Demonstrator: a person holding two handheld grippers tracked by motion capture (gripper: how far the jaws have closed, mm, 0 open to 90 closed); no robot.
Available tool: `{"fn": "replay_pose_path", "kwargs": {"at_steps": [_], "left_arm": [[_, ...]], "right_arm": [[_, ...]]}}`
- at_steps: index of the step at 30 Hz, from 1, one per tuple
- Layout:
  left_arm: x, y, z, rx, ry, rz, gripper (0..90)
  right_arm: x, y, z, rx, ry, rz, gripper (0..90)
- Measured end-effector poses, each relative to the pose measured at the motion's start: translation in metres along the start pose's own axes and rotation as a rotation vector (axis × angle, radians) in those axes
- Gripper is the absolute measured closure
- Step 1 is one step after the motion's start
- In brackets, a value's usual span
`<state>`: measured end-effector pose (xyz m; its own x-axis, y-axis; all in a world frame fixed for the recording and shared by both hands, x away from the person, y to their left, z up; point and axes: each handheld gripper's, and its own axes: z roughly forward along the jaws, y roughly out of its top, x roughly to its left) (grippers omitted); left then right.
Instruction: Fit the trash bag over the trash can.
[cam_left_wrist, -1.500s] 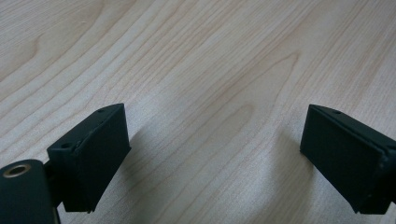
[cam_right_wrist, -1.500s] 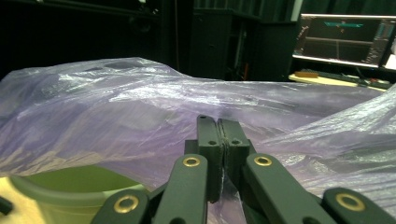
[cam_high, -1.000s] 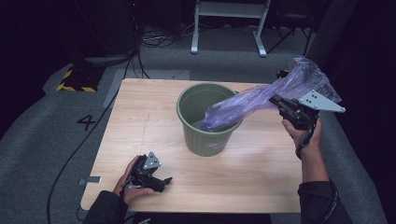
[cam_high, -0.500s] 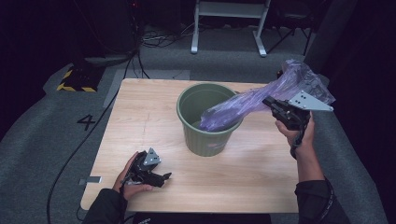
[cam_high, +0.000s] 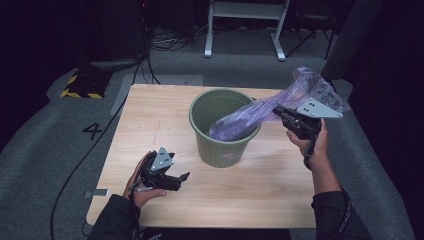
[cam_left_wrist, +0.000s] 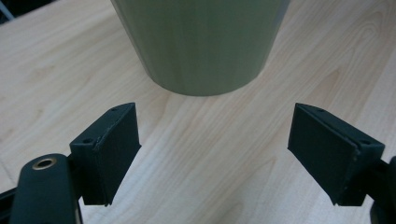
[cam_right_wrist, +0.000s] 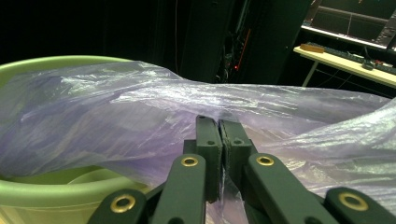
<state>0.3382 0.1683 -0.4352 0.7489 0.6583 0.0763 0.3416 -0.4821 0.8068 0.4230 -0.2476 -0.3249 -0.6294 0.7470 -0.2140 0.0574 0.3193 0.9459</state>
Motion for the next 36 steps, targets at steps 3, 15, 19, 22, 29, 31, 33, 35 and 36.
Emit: {"fn": "replay_pose_path", "kwargs": {"at_steps": [3,15,19,22,29,31,33,35,36], "left_arm": [[0.006,0.003,0.001,0.007,0.022,0.009,16.0],[0.045,0.017,0.012,-0.018,0.045,-0.053,17.5],[0.046,0.033,0.001,-0.113,0.049,-0.065,17.8],[0.049,0.045,-0.006,-0.151,0.057,-0.071,18.3],[0.045,0.079,-0.018,-0.222,0.076,-0.036,19.8],[0.041,0.091,-0.019,-0.235,0.073,-0.014,20.5],[0.035,0.103,-0.017,-0.237,0.057,0.009,20.7],[0.027,0.115,-0.013,-0.232,0.041,0.038,20.8],[0.023,0.120,-0.010,-0.233,0.029,0.054,20.8]], "right_arm": [[0.003,0.000,0.004,0.014,0.004,-0.012,89.1],[0.013,0.005,0.023,0.059,0.011,-0.064,89.0],[0.015,0.005,0.027,0.073,0.015,-0.075,88.9],[0.017,0.006,0.030,0.077,0.019,-0.079,88.9],[0.023,0.009,0.037,0.089,0.031,-0.102,89.0],[0.025,0.010,0.039,0.089,0.034,-0.108,89.0],[0.027,0.011,0.040,0.088,0.039,-0.115,89.0],[0.029,0.012,0.041,0.086,0.044,-0.115,89.0],[0.030,0.012,0.042,0.085,0.046,-0.118,88.9]]}}
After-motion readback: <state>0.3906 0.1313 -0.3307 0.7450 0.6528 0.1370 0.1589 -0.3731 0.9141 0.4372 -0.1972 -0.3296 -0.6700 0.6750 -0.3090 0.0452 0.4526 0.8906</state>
